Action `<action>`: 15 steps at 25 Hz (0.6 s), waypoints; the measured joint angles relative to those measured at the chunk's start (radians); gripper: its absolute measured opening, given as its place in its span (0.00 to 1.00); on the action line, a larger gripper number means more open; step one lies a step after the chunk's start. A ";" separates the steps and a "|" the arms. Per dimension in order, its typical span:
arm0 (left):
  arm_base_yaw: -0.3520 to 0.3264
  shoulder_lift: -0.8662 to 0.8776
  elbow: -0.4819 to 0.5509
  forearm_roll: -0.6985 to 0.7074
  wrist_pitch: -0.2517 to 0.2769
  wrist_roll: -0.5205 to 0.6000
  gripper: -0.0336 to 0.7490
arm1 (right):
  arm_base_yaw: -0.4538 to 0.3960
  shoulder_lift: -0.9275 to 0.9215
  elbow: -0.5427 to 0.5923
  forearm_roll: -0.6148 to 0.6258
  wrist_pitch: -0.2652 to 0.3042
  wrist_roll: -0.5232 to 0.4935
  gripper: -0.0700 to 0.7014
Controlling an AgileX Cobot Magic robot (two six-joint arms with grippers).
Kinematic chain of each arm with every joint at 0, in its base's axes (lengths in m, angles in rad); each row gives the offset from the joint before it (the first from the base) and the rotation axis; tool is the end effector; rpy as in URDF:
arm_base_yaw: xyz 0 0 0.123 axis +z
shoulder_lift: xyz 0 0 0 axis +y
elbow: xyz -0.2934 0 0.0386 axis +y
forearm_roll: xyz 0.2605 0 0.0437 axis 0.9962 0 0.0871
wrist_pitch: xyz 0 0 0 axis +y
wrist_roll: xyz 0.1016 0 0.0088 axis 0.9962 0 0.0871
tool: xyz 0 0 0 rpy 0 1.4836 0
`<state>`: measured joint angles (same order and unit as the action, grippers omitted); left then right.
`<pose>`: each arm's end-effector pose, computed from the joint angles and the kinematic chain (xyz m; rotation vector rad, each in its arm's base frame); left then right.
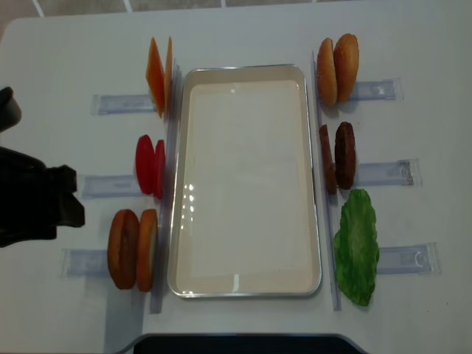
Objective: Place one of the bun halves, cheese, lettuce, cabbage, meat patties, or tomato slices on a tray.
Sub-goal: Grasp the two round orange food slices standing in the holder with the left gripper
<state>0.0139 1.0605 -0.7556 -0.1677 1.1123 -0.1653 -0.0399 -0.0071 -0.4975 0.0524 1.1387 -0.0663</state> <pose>0.1767 -0.0128 0.2636 -0.3408 2.8829 -0.2577 0.0004 0.0048 0.2707 -0.0330 2.1162 0.0002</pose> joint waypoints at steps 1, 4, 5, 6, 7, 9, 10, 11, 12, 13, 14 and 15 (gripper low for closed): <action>0.000 0.010 0.000 0.000 0.000 0.000 0.54 | 0.000 0.000 0.000 0.000 0.000 0.000 0.70; 0.000 0.054 0.000 0.000 -0.001 0.000 0.54 | 0.000 0.000 0.000 0.000 0.000 0.000 0.70; 0.000 0.065 0.000 0.000 -0.001 0.000 0.54 | 0.000 0.000 0.000 0.000 0.000 0.000 0.70; 0.000 0.074 0.000 0.000 -0.002 0.000 0.54 | 0.000 0.000 0.000 0.000 0.000 0.000 0.70; 0.000 0.078 0.000 0.000 -0.002 0.000 0.54 | 0.000 0.000 0.000 0.000 0.000 0.000 0.70; 0.000 0.079 -0.002 0.004 -0.002 0.000 0.54 | 0.000 0.000 0.000 0.000 0.000 0.000 0.70; 0.000 0.079 -0.004 0.005 -0.002 0.000 0.54 | 0.000 0.000 0.000 0.000 0.000 0.000 0.70; 0.000 0.079 -0.007 0.007 -0.002 0.000 0.54 | 0.000 0.000 0.000 0.000 0.000 0.000 0.70; 0.000 0.079 -0.009 0.008 -0.002 0.000 0.54 | 0.000 0.000 0.000 0.000 0.000 0.000 0.70; 0.000 0.079 -0.011 0.008 -0.002 0.000 0.54 | 0.000 0.000 0.000 0.000 0.000 0.000 0.70; 0.000 0.079 -0.012 0.008 -0.003 0.000 0.54 | 0.000 0.000 0.000 0.000 0.000 0.000 0.70; -0.001 0.079 -0.012 0.008 -0.003 0.000 0.54 | 0.000 0.000 0.000 0.000 0.000 0.000 0.70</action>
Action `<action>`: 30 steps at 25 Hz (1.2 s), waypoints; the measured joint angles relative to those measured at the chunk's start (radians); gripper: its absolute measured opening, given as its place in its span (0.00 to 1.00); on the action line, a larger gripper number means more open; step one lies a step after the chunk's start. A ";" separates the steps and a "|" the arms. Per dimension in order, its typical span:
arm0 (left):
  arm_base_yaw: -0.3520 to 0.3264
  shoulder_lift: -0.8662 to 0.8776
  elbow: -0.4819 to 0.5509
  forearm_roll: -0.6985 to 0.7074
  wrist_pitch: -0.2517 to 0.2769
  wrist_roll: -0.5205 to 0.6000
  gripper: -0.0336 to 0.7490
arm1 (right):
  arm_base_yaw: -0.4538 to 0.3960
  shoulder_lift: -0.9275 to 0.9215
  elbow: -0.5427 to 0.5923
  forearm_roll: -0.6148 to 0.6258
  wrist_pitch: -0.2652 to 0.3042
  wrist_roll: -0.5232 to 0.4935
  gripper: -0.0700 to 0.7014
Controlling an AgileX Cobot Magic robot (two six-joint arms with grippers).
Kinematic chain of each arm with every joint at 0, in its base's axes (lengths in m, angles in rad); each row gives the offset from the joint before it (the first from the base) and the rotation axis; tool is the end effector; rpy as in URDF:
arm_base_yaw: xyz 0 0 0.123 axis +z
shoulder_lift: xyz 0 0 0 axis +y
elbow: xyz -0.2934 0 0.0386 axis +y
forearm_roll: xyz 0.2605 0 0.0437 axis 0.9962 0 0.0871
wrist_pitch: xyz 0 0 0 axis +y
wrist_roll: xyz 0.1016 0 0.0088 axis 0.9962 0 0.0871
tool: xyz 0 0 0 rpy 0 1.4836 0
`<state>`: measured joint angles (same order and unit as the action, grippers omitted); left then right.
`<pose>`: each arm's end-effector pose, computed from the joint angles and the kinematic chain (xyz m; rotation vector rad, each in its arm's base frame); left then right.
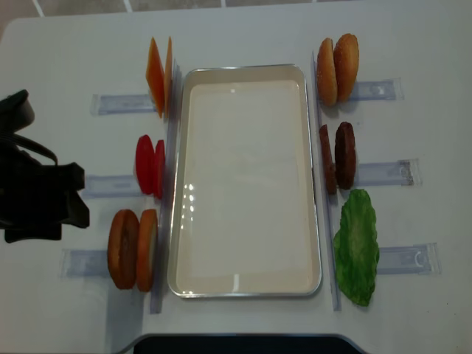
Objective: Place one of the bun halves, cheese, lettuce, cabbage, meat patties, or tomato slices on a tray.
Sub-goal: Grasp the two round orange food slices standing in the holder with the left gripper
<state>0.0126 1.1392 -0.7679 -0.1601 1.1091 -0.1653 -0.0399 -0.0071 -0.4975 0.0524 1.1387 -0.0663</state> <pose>0.1894 -0.0122 0.2526 -0.3501 2.9459 -0.2419 0.0004 0.0048 0.2707 -0.0330 2.1162 0.0002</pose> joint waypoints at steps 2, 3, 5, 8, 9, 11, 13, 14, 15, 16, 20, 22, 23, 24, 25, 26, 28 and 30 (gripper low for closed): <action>-0.013 0.000 0.000 0.005 -0.001 0.000 0.54 | 0.000 0.000 0.000 0.000 0.000 0.000 0.70; -0.026 0.000 0.000 0.009 -0.001 0.000 0.54 | 0.000 0.000 0.000 0.000 0.000 0.000 0.70; -0.056 0.000 0.000 0.022 -0.006 -0.011 0.54 | 0.000 0.000 0.000 0.000 0.000 0.000 0.70; -0.096 0.000 0.000 0.042 -0.018 -0.049 0.54 | 0.000 0.000 0.000 0.000 0.000 0.000 0.70; -0.110 0.000 0.000 0.045 -0.022 -0.061 0.54 | 0.000 0.000 0.000 0.000 0.000 0.000 0.70; -0.139 0.000 0.000 0.047 -0.027 -0.085 0.54 | 0.000 0.000 0.000 0.000 0.000 0.000 0.70; -0.170 0.000 0.000 0.048 -0.032 -0.110 0.54 | 0.000 0.000 0.000 0.000 0.000 0.000 0.70; -0.190 0.000 0.000 0.049 -0.038 -0.124 0.54 | 0.000 0.000 0.000 0.000 0.000 0.000 0.70; -0.207 0.000 0.000 0.051 -0.044 -0.136 0.54 | 0.000 0.000 0.000 0.000 0.000 0.000 0.70; -0.229 0.000 0.000 0.057 -0.052 -0.156 0.54 | 0.000 0.000 0.000 0.000 0.000 0.000 0.70; -0.311 0.000 0.000 0.078 -0.081 -0.218 0.54 | 0.000 0.000 0.000 0.000 0.000 0.000 0.70; -0.344 0.001 0.000 0.082 -0.095 -0.238 0.54 | 0.000 0.000 0.000 0.000 0.000 0.000 0.70; -0.361 0.003 0.000 0.086 -0.103 -0.256 0.54 | 0.000 0.000 0.000 0.000 0.000 0.000 0.70; -0.376 0.006 0.000 0.089 -0.105 -0.270 0.54 | 0.000 0.000 0.000 0.000 0.000 0.000 0.70; -0.390 0.013 0.000 0.094 -0.106 -0.280 0.54 | 0.000 0.000 0.000 0.000 0.000 0.000 0.70; -0.403 0.020 0.000 0.100 -0.107 -0.292 0.54 | 0.000 0.000 0.000 0.000 0.000 0.000 0.70; -0.441 0.042 0.000 0.113 -0.110 -0.324 0.54 | 0.000 0.000 0.000 0.000 0.000 0.000 0.70; -0.482 0.063 0.000 0.134 -0.117 -0.356 0.54 | 0.000 0.000 0.000 0.000 0.000 0.000 0.70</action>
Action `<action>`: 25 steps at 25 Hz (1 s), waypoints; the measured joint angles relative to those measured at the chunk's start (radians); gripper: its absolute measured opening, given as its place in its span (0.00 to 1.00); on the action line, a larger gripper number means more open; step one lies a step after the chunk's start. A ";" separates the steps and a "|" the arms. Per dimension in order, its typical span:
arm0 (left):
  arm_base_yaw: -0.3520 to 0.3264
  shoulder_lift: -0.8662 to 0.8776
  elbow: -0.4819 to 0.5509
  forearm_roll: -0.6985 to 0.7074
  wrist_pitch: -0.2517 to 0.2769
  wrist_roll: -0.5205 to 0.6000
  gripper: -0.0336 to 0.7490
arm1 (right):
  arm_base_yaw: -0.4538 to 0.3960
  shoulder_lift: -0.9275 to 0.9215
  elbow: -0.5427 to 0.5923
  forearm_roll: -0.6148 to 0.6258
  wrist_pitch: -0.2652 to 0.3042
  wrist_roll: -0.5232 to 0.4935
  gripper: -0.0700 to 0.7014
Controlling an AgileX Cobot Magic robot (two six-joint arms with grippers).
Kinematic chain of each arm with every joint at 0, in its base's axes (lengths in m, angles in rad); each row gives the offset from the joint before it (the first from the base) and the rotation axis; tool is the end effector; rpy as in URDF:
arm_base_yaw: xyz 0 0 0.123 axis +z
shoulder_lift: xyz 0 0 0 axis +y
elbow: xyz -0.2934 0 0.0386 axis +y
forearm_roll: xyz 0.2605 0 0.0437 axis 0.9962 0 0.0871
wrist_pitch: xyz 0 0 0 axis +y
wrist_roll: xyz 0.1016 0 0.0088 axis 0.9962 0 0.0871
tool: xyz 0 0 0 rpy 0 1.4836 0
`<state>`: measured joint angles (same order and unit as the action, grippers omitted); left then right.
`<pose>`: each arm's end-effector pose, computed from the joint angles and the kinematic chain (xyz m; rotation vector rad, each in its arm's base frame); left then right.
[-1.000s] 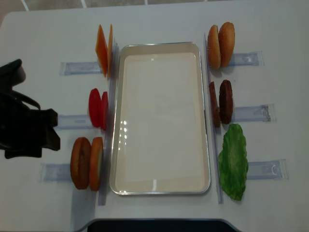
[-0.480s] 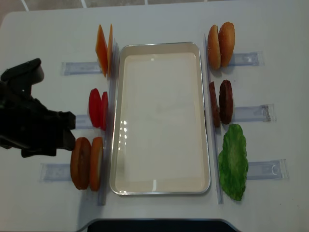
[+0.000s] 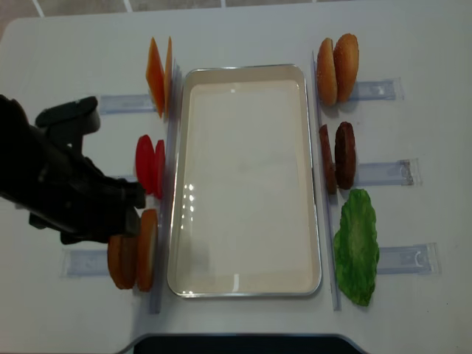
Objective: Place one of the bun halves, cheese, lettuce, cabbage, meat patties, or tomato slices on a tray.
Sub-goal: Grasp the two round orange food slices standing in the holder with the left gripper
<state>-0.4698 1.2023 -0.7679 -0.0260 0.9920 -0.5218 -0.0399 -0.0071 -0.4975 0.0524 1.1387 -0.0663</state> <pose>0.1848 -0.0963 0.2414 -0.0937 2.9413 -0.1932 0.0004 0.0048 0.2707 -0.0330 2.1162 0.0002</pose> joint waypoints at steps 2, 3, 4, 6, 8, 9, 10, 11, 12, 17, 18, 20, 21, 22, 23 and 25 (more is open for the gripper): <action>-0.045 0.025 0.000 0.026 -0.014 -0.042 0.54 | 0.000 0.000 0.000 0.000 0.000 0.000 0.70; -0.062 0.035 0.000 0.039 -0.016 -0.062 0.54 | 0.000 0.000 0.000 0.000 0.000 0.000 0.70; -0.080 0.048 0.000 0.052 -0.016 -0.083 0.54 | 0.000 0.000 0.000 0.000 0.000 0.000 0.70; -0.104 0.067 0.000 0.074 -0.021 -0.112 0.54 | 0.000 0.000 0.000 0.000 0.000 0.000 0.70; -0.111 0.087 0.000 0.079 -0.029 -0.131 0.54 | 0.000 0.000 0.000 0.000 0.000 0.000 0.70; -0.111 0.096 0.000 0.081 -0.036 -0.134 0.54 | 0.000 0.000 0.000 0.000 0.000 0.000 0.70; -0.111 0.103 0.000 0.082 -0.042 -0.135 0.54 | 0.000 0.000 0.000 0.000 0.000 0.000 0.70; -0.111 0.112 -0.001 0.083 -0.047 -0.137 0.54 | 0.000 0.000 0.000 0.000 0.000 0.000 0.70; -0.111 0.120 -0.001 0.084 -0.055 -0.138 0.54 | 0.000 0.000 0.000 0.000 0.000 0.000 0.70; -0.111 0.163 -0.001 0.098 -0.096 -0.138 0.54 | 0.000 0.000 0.000 0.000 0.000 0.000 0.70; -0.111 0.174 -0.001 0.099 -0.102 -0.138 0.54 | 0.000 0.000 0.000 0.000 0.000 0.000 0.70; -0.111 0.196 -0.001 0.100 -0.105 -0.138 0.54 | 0.000 0.000 0.000 0.000 0.000 0.000 0.70; -0.111 0.205 -0.001 0.100 -0.109 -0.139 0.54 | 0.000 0.000 0.000 0.000 0.000 0.000 0.70; -0.111 0.211 -0.001 0.100 -0.111 -0.139 0.54 | 0.000 0.000 0.000 0.000 0.000 0.000 0.70; -0.111 0.216 -0.001 0.101 -0.114 -0.139 0.54 | 0.000 0.000 0.000 0.000 0.000 0.000 0.70; -0.111 0.218 -0.001 0.102 -0.118 -0.139 0.54 | 0.000 0.000 0.000 0.000 0.000 0.000 0.70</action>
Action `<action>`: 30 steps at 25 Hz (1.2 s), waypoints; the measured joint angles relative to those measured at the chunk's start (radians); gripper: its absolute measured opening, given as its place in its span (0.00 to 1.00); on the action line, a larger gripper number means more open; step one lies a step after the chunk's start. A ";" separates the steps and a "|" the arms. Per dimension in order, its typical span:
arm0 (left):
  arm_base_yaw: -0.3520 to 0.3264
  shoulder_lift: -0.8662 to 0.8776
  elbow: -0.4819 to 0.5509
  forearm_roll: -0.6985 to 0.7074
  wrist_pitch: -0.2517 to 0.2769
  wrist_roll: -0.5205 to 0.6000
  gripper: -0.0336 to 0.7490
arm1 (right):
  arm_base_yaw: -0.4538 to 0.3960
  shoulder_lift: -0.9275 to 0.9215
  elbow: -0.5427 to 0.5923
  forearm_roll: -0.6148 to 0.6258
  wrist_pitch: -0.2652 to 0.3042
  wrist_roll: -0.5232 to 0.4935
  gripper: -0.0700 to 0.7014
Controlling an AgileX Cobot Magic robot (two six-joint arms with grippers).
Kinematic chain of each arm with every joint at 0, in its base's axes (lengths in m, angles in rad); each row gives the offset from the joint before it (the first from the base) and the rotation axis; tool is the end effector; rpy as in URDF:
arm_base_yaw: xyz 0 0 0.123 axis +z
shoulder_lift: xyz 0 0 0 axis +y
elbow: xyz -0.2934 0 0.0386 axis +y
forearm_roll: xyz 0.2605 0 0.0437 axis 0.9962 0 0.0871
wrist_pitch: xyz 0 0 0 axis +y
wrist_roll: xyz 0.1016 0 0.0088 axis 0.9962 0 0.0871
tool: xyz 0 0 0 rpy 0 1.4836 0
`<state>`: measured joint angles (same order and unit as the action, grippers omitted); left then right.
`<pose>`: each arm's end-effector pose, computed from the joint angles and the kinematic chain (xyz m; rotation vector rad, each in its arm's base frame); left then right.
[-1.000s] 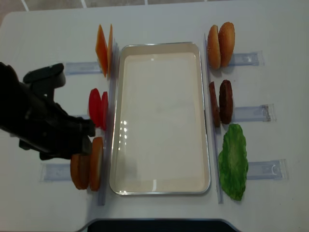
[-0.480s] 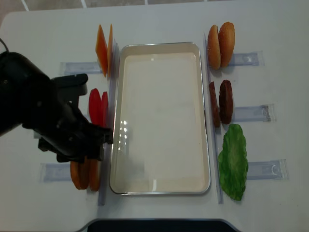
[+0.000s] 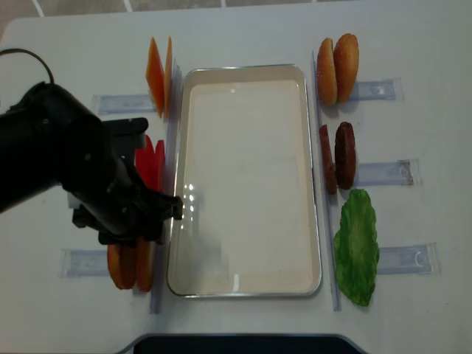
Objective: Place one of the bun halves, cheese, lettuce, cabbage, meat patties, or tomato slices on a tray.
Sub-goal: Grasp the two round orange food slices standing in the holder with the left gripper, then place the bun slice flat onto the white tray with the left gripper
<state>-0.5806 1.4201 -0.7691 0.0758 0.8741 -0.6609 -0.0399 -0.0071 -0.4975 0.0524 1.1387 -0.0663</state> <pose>0.2051 -0.1274 0.1949 -0.0532 2.9972 -0.0412 0.0004 0.0048 0.2707 -0.0330 2.1162 0.0002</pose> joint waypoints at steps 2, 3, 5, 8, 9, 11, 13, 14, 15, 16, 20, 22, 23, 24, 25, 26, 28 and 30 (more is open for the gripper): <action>0.000 0.000 0.000 0.004 0.000 0.000 0.51 | 0.000 0.000 0.000 0.000 0.000 0.000 0.70; 0.000 0.000 0.000 0.004 0.000 0.000 0.48 | 0.000 0.000 0.000 0.000 0.000 0.000 0.70; 0.000 0.000 0.000 0.005 0.000 0.000 0.39 | 0.000 0.000 0.000 0.000 0.000 0.000 0.70; 0.000 0.000 0.000 0.015 0.006 0.000 0.24 | 0.000 0.000 0.000 0.000 0.000 0.000 0.70; 0.000 0.000 0.000 0.020 0.007 0.000 0.24 | 0.000 0.000 0.000 0.000 0.000 0.000 0.70; 0.000 0.000 0.000 0.020 0.007 0.000 0.24 | 0.000 0.000 0.000 0.000 0.000 0.000 0.70; 0.000 0.000 0.000 0.020 0.010 0.000 0.24 | 0.000 0.000 0.000 0.000 0.000 0.000 0.70; 0.000 0.000 -0.001 0.020 0.013 0.004 0.24 | 0.000 0.000 0.000 0.000 0.000 0.000 0.70; 0.000 0.000 -0.004 0.015 0.018 0.012 0.23 | 0.000 0.000 0.000 0.000 0.000 0.000 0.70; 0.000 0.000 -0.012 0.007 0.029 0.024 0.23 | 0.000 0.000 0.000 0.000 0.000 0.000 0.70; -0.003 -0.022 -0.054 -0.019 0.073 0.048 0.23 | 0.000 0.000 0.000 0.000 0.000 0.000 0.70; -0.005 -0.058 -0.075 -0.036 0.083 0.061 0.23 | 0.000 0.000 0.000 0.000 0.000 0.000 0.70; -0.007 -0.081 -0.086 -0.069 0.073 0.069 0.23 | 0.000 0.000 0.000 0.000 0.000 0.000 0.70; -0.009 -0.102 -0.092 -0.094 0.059 0.077 0.23 | 0.000 0.000 0.000 0.000 0.000 0.000 0.70; -0.012 -0.126 -0.096 -0.120 0.051 0.082 0.23 | 0.000 0.000 0.000 0.000 0.000 0.000 0.70; -0.012 -0.150 -0.098 -0.143 0.049 0.088 0.23 | 0.000 0.000 0.000 0.000 0.000 0.000 0.70; -0.012 -0.187 -0.098 -0.189 0.026 0.114 0.23 | 0.000 0.000 0.000 0.000 0.000 0.000 0.70; -0.012 -0.214 -0.098 -0.259 -0.012 0.166 0.23 | 0.000 0.000 0.000 0.000 0.000 0.000 0.70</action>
<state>-0.5926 1.2060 -0.8674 -0.1834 0.8623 -0.4947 -0.0399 -0.0071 -0.4975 0.0524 1.1387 -0.0663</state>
